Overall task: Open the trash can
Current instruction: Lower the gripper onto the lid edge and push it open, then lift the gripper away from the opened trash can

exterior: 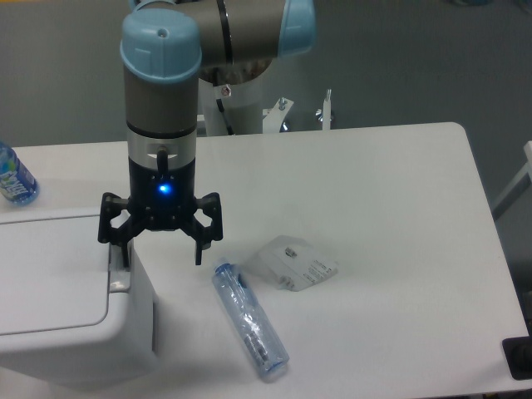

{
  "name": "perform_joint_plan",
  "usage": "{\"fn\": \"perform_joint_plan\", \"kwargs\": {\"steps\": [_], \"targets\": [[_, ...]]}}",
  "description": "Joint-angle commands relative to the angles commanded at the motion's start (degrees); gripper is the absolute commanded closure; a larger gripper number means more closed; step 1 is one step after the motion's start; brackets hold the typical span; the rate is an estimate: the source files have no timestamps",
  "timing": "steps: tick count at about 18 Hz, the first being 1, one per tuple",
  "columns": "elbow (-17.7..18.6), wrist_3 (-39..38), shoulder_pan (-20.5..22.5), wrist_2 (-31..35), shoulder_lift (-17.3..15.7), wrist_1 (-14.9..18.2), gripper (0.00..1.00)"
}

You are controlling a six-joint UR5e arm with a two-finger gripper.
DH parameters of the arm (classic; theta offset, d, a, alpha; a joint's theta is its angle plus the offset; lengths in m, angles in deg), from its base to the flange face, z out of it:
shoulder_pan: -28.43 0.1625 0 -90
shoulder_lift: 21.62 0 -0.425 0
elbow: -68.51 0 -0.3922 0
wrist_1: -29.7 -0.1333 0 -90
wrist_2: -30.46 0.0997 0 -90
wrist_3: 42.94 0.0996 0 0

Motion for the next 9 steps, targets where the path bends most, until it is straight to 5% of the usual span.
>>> {"fn": "perform_joint_plan", "kwargs": {"steps": [6,9], "targets": [[-0.18,0.0,0.0,0.0,0.0,0.0,0.0],[-3.33,0.17,0.09,-0.09,0.09,0.0,0.0]]}}
